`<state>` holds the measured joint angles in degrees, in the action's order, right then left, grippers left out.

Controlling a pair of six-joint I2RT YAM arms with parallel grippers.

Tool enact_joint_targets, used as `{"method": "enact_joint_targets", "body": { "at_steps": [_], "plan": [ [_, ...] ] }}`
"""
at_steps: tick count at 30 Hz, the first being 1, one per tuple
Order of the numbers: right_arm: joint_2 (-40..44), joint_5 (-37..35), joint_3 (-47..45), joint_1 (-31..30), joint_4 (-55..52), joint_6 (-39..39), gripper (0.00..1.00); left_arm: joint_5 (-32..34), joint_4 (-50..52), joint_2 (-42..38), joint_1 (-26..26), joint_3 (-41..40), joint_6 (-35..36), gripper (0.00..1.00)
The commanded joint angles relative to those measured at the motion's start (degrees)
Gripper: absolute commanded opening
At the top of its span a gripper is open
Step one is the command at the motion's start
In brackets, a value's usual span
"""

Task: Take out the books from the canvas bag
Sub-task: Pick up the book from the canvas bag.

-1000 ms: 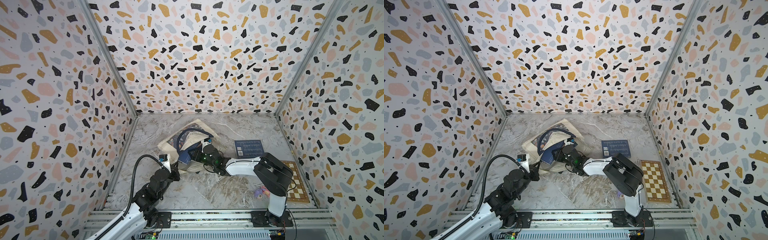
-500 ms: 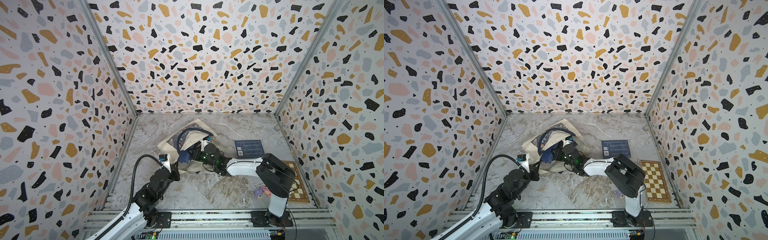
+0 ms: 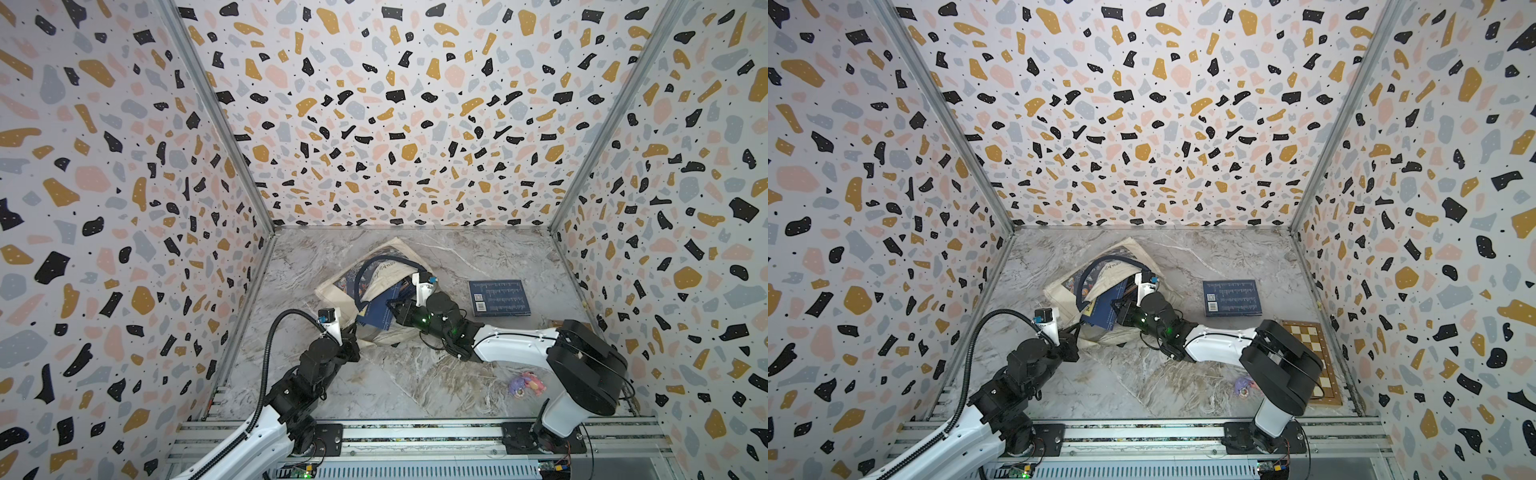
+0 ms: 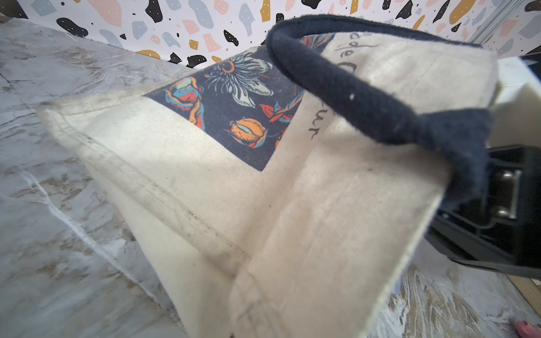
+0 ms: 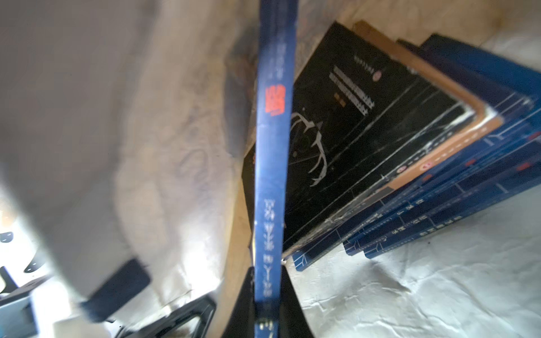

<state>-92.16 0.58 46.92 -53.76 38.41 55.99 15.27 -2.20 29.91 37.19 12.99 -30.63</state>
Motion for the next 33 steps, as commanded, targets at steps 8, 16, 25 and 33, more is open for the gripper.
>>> {"method": "enact_joint_targets", "body": {
  "at_steps": [8, 16, 25, 33],
  "plan": [
    [15.69, -1.92, -7.53, -0.1, -0.81, -11.88, 0.0, 0.6, -1.67, -0.29, 0.05, 1.01, -0.26, 0.0],
    [26.21, -0.05, -12.1, -0.05, -5.49, -19.93, 0.0, 1.17, -1.12, 1.11, 0.01, 1.59, -0.83, 0.0],
    [33.78, 5.88, -14.78, -0.1, -8.43, -23.2, 0.0, 1.61, -0.7, 1.07, 0.01, 1.71, -1.09, 0.0],
    [46.37, -5.79, -15.64, 0.06, -11.6, -22.5, 0.0, 1.43, -0.83, 1.13, 0.01, 1.74, -1.18, 0.0]
  ]
}}
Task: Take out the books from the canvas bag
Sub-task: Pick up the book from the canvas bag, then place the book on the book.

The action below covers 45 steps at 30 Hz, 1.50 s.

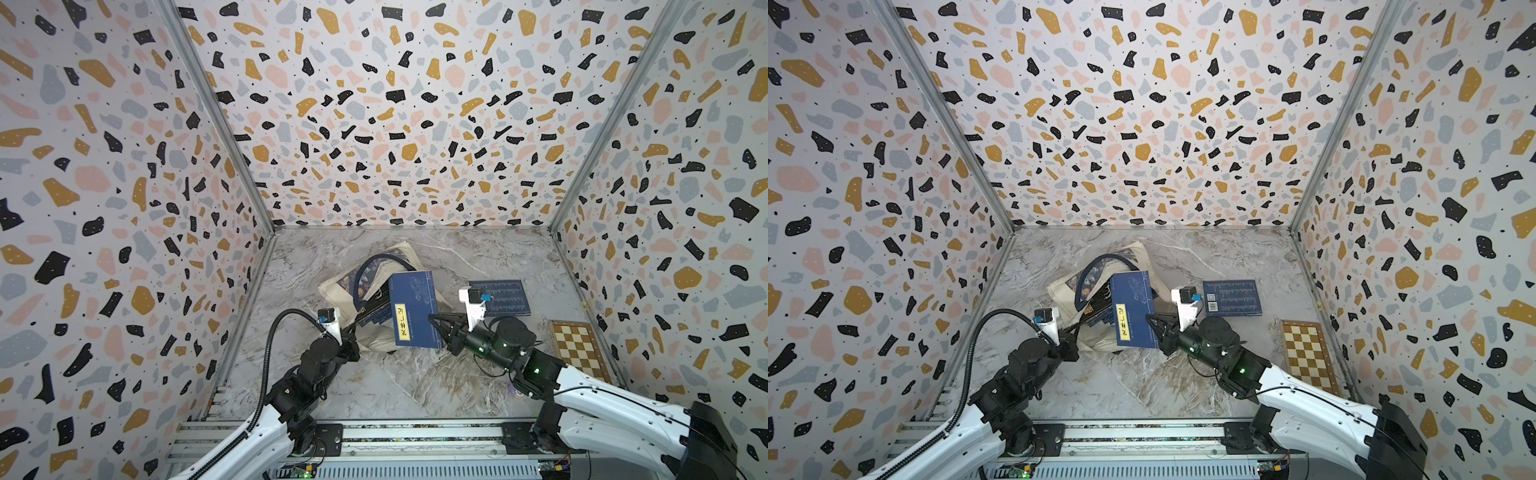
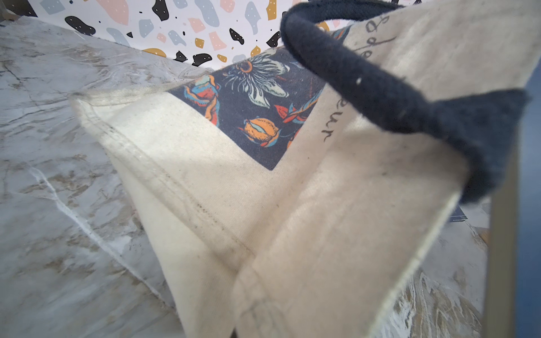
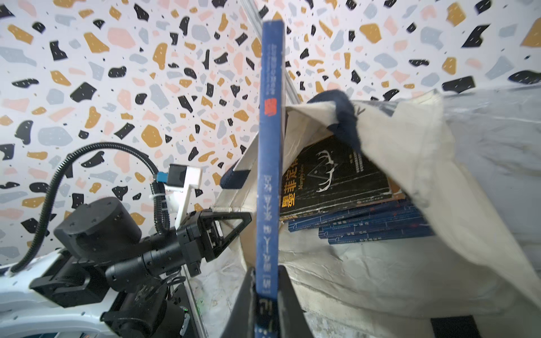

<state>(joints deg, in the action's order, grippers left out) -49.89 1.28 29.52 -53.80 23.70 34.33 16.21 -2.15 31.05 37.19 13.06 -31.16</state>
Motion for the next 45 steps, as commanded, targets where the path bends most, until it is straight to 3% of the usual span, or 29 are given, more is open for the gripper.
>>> {"method": "enact_joint_targets", "body": {
  "at_steps": [1, 11, 18, 22, 29, 38, 45],
  "plan": [
    [5.39, -8.04, 2.02, 0.22, 2.45, -0.69, 0.0, 0.41, -0.93, 0.19, 0.08, 1.64, -0.66, 0.0],
    [16.32, -24.17, 2.44, 4.1, -3.24, 6.06, 0.0, 0.32, -1.09, 0.39, 0.0, 1.59, -0.82, 0.0],
    [16.55, -34.85, 3.08, 11.99, -17.14, 23.21, 0.0, 0.06, -1.14, 0.71, 0.03, 1.71, -0.75, 0.0],
    [15.65, -35.56, 1.43, 18.76, -23.45, 35.21, 0.0, 0.07, -1.12, 0.58, 0.08, 1.63, -0.77, 0.0],
    [11.38, -34.01, -4.28, 27.74, -23.17, 48.46, 0.0, -0.01, -1.33, 0.81, 0.07, 1.53, -0.8, 0.0],
    [0.77, -30.8, -11.02, 33.09, -16.34, 61.28, 0.0, -0.08, -1.43, 1.02, 0.08, 1.62, -0.8, 0.0],
    [-10.9, -31.38, -8.82, 33.34, -15.57, 66.17, 0.0, -0.21, -1.54, 1.1, 0.08, 1.64, -0.83, 0.0]
  ]
}}
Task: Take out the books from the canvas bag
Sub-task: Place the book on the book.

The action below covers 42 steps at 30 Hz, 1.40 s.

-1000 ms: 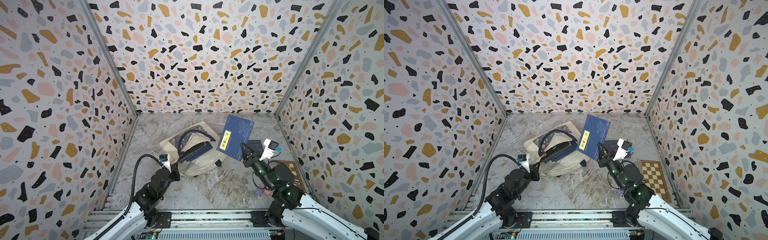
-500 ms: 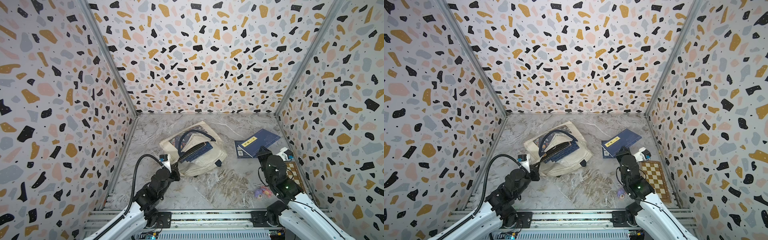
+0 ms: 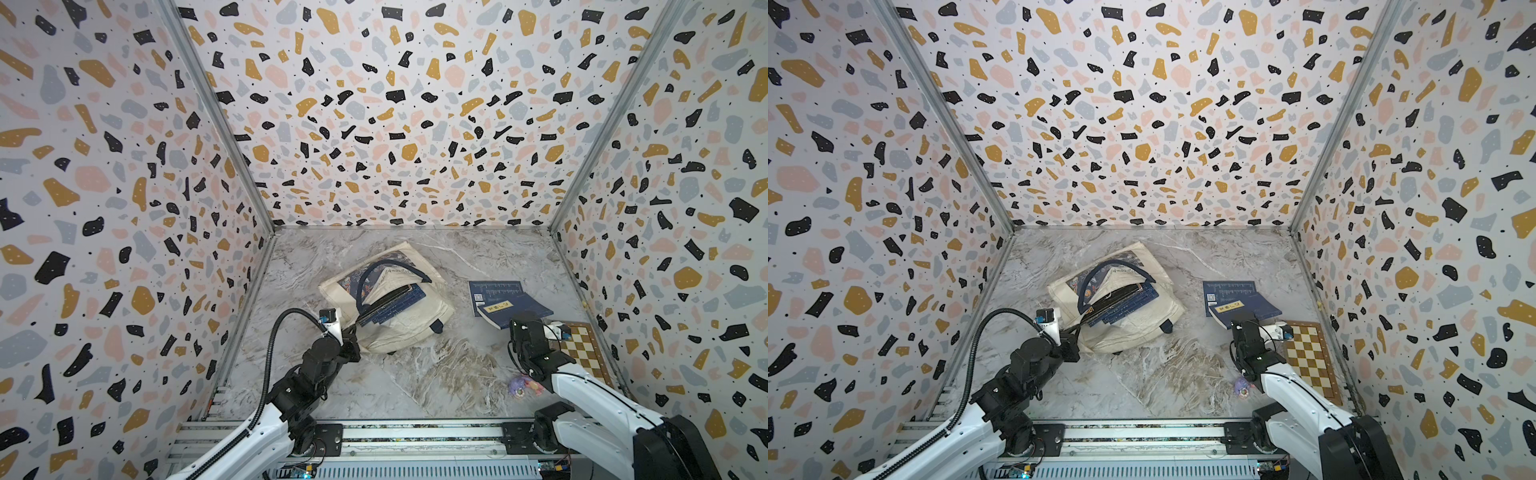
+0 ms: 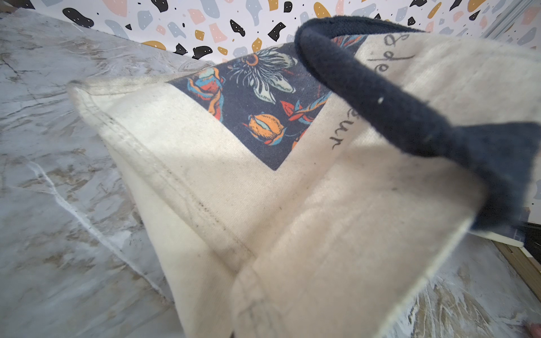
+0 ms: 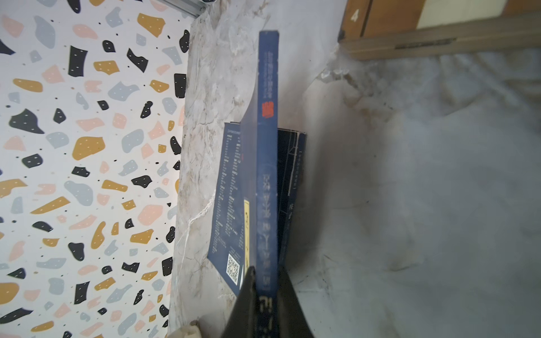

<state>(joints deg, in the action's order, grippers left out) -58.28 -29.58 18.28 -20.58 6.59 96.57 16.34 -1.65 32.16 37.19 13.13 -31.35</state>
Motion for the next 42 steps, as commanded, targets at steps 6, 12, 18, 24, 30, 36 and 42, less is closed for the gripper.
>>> {"method": "enact_joint_targets", "body": {
  "at_steps": [6, 12, 18, 24, 30, 36, 42],
  "plan": [
    [-8.68, 0.53, 4.17, 0.1, 1.72, 6.61, 0.0, -0.34, -2.28, 0.13, 0.08, 1.55, -0.62, 0.0],
    [-15.61, 2.3, 7.95, 0.1, 0.92, 8.11, 0.1, -0.56, -2.39, 0.68, 0.07, 1.73, -0.63, 0.0],
    [-19.26, 3.72, 10.12, 0.02, 1.34, 8.8, 0.19, -0.43, -2.13, 0.26, 0.08, 1.78, -0.41, 0.0],
    [-21.89, 6.14, 12.65, -0.04, 1.37, 8.81, 0.32, -0.52, -2.31, 0.94, 0.08, 1.9, -0.37, 0.0],
    [-22.55, 4.97, 13.44, -0.43, 1.33, 8.14, 0.37, -0.45, -2.35, 0.88, 0.08, 1.93, -0.31, 0.0],
    [-24.8, 6.2, 14.32, 0.1, 3.63, 5.82, 0.42, -0.48, -2.28, 0.75, 0.08, 1.9, -0.29, 0.0],
    [-26.29, 8.56, 15.13, 0.76, 5.64, 3.71, 0.47, -0.36, -1.98, 0.62, 0.08, 1.99, -0.2, 0.0]
  ]
}}
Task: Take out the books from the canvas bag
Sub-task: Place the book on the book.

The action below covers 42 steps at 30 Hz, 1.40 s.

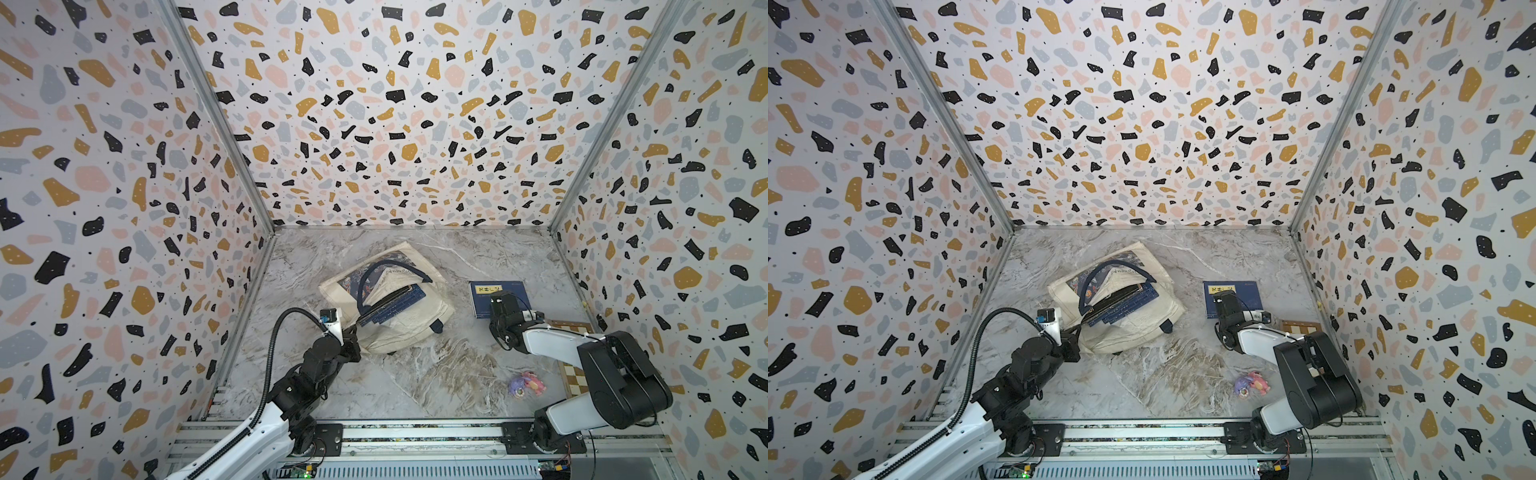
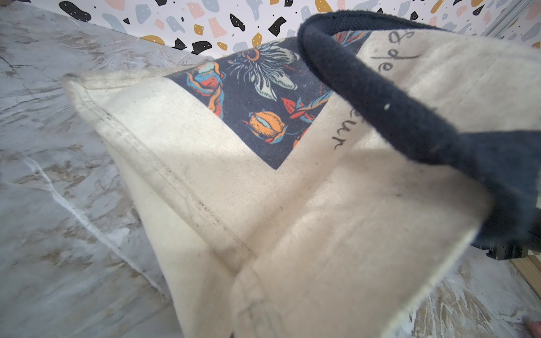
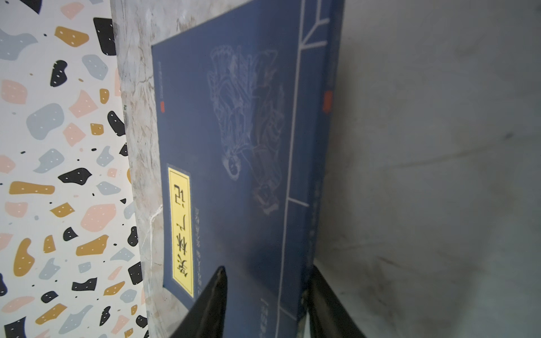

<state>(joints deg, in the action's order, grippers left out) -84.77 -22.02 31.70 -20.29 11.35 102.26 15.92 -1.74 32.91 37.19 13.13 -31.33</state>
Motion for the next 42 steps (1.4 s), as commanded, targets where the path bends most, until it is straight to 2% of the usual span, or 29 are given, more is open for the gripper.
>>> {"method": "enact_joint_targets", "body": {
  "at_steps": [1, 5, 9, 15, 23, 30, 35, 42],
  "plan": [
    [0.51, 0.97, 1.42, 0.36, 1.26, -2.12, 0.49, 0.07, -1.86, -0.14, 0.08, 1.99, -0.25, 0.0],
    [1.6, 1.1, 1.65, 0.26, 0.07, -3.34, 0.58, 0.05, -1.98, -0.1, 0.05, 1.93, -0.28, 0.0],
    [3.12, 1.32, 1.37, 0.3, -2.1, -5.93, 0.72, -0.02, -1.93, -0.21, 0.07, 1.99, -0.23, 0.0],
    [8.01, 2.85, -0.71, -0.58, -4.76, -11.91, 0.83, -0.1, -1.87, -0.81, 0.08, 1.82, -0.28, 0.0],
    [19.79, 4.0, -6.44, -9.22, -3.18, -19.32, 0.83, -1.42, -2.82, -1.5, 0.08, 1.44, -0.06, 0.0],
    [27.84, -2.09, -7.09, -25.97, -1.58, -22.89, 0.81, -2.38, -4.19, -2.08, 0.07, 0.79, 0.22, 0.0],
    [25.24, -5.14, -3.0, -34.97, -1.52, -24.49, 0.8, -2.47, -4.39, -2.18, 0.08, 0.59, 0.39, 0.0],
    [13.75, -1.69, 6.67, -40.43, 3.19, -32.4, 0.78, -2.3, -4.22, -2.32, 0.08, 0.42, 0.66, 0.0]
  ]
}}
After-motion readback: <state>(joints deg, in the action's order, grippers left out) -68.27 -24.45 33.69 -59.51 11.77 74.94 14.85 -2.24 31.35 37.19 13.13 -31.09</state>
